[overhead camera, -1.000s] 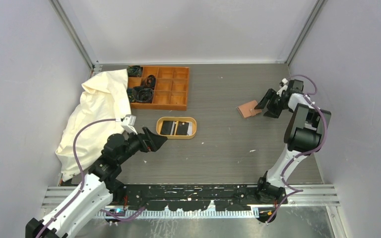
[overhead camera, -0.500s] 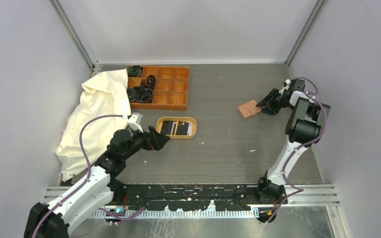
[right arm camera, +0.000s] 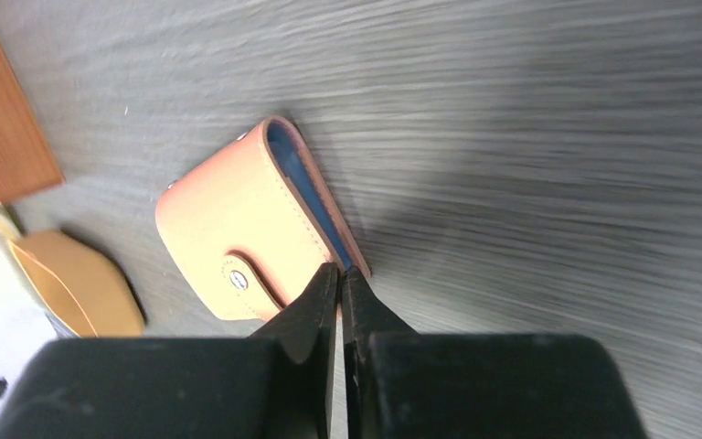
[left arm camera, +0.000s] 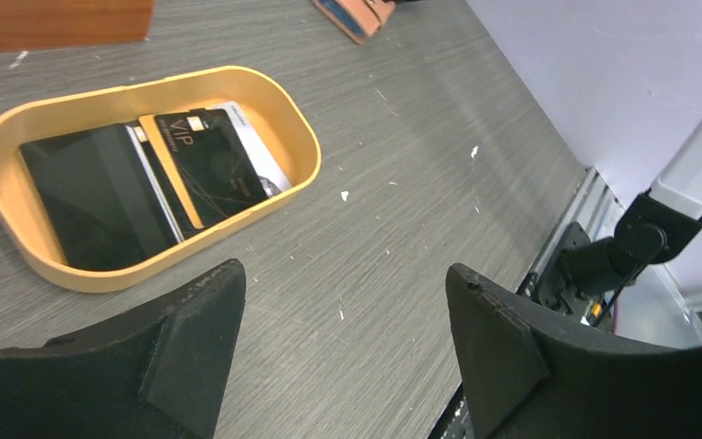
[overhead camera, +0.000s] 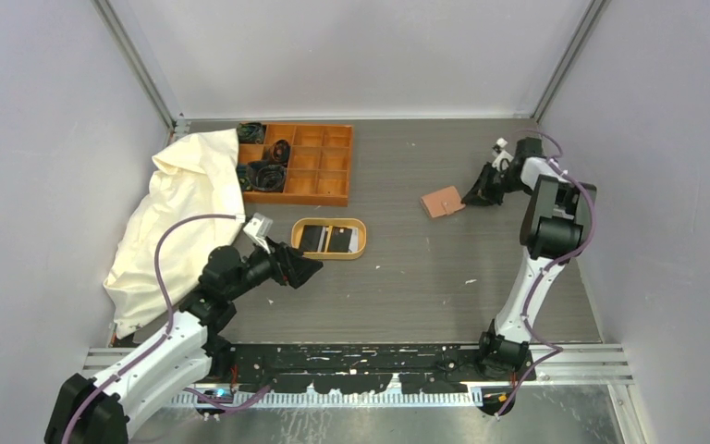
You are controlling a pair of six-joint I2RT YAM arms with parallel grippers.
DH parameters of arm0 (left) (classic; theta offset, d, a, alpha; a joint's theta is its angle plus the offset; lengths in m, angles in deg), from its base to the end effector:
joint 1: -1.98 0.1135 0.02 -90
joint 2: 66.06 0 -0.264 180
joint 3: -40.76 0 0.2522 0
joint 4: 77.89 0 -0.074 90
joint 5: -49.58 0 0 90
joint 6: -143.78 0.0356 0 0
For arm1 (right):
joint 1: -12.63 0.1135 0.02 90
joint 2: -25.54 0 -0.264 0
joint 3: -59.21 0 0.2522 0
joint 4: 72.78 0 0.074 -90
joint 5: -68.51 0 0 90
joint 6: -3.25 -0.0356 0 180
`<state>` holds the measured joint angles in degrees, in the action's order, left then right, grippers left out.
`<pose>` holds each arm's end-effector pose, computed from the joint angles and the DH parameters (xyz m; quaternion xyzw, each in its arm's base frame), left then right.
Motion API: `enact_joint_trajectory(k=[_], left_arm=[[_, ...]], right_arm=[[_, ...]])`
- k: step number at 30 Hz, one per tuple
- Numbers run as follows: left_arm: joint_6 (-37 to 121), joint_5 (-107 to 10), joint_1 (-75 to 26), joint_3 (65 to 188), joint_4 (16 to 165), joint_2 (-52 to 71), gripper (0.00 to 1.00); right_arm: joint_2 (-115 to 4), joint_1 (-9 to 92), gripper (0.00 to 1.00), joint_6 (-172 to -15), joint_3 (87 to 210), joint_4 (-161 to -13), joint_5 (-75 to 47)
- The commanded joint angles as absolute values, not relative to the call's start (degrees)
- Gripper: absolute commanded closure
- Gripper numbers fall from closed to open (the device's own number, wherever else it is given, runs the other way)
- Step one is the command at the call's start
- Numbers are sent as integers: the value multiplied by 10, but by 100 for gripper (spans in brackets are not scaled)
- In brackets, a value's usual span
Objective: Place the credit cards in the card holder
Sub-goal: Move the card holder to the center of the board.
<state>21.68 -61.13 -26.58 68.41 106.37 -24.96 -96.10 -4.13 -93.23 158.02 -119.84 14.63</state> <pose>0.1453 -0.0934 0.2112 0.0933 0.7523 -0.4401 0.4812 0.4142 -0.1028 0.1439 0.1355 0.9278 0.2892 0.1927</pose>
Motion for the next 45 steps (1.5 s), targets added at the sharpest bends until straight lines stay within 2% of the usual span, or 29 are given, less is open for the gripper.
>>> enact_joint_trajectory(k=[1, 13, 19, 20, 23, 25, 28, 31, 34, 36, 42, 45], left_arm=[[234, -658, -276, 665, 1156, -266, 20], [275, -615, -360, 640, 1133, -338, 23], [256, -581, -378, 630, 1122, -330, 23], [249, -570, -382, 628, 1122, -326, 24], [230, -541, -399, 627, 1122, -305, 28], [227, -522, -418, 631, 1133, -283, 31], [251, -488, -462, 642, 1158, -227, 33], [317, -464, -500, 652, 1177, -171, 33], [387, -471, -509, 642, 1251, -110, 33], [417, -481, -509, 638, 1305, -68, 33], [381, -519, -510, 680, 1411, 91, 35], [353, -509, -515, 673, 1526, 173, 36]], right_arm=[[-952, 26, 93, -808, 1594, -1285, 121], [-836, 223, 96, -565, 1511, -1408, 154], [-779, 326, 93, -574, 1464, -1369, 144], [-769, 338, 89, -574, 1463, -1365, 141], [-738, 366, 64, -571, 1460, -1351, 125], [-713, 370, 51, -566, 1457, -1346, 119], [-660, 370, 38, -515, 1438, -1354, 140], [-593, 371, 20, -393, 1381, -1363, 219], [-573, 371, 8, -163, 1298, -1410, 269], [-580, 371, 7, -124, 1274, -1393, 264], [-597, 419, 17, -258, 1257, -1250, 144], [-611, 433, 21, -295, 1256, -1222, 123]])
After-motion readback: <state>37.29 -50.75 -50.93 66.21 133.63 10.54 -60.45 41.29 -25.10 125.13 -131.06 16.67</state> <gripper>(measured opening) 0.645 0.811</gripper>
